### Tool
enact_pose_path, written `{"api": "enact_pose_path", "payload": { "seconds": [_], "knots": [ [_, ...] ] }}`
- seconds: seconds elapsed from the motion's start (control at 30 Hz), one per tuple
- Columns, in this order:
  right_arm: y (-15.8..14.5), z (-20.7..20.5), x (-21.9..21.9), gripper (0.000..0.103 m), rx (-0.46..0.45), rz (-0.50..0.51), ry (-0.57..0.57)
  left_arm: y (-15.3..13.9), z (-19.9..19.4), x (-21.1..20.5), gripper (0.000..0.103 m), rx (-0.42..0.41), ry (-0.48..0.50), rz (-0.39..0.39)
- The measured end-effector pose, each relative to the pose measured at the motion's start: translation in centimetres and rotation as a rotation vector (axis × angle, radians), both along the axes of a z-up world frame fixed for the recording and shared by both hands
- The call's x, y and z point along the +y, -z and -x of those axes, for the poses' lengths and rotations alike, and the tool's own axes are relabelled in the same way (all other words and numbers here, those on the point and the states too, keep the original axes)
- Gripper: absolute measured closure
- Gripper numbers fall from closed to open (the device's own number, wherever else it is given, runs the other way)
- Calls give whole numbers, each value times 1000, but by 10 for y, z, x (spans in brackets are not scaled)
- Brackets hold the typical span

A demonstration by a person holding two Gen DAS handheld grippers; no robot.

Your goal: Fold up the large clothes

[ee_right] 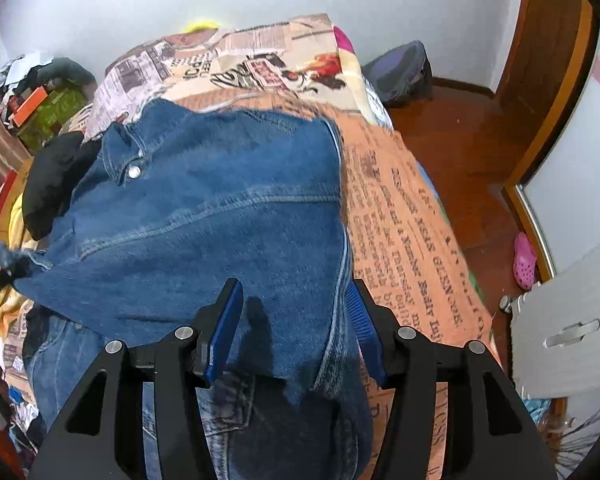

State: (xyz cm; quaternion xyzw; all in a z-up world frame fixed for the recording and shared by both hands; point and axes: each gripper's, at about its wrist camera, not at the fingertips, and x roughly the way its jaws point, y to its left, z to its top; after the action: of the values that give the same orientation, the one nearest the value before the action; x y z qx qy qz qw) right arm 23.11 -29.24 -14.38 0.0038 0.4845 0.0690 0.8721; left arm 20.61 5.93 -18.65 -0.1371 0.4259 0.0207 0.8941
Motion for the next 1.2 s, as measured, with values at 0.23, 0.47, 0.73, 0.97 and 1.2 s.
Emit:
{"api": "enact_pose_path", "payload": {
  "seconds": [0.23,0.47,0.73,0.97,1.2],
  "knots": [
    [-1,-6,11,53,-6,8,-23,-66,14,-18,85,-244,26,-185],
    [25,-9,14,53,77,-10,-41,-6,8,4,78,-24,51,-191],
    [29,-6,3,47,102,-62,-23,55,19,24,17,156,-24,-217],
    [20,-11,-1,47,99,-86,-24,43,22,47,17,175,-64,-157],
    [-7,-31,-1,47,26,-62,-45,21,6,90,17,118,-128,-44]
  ]
}}
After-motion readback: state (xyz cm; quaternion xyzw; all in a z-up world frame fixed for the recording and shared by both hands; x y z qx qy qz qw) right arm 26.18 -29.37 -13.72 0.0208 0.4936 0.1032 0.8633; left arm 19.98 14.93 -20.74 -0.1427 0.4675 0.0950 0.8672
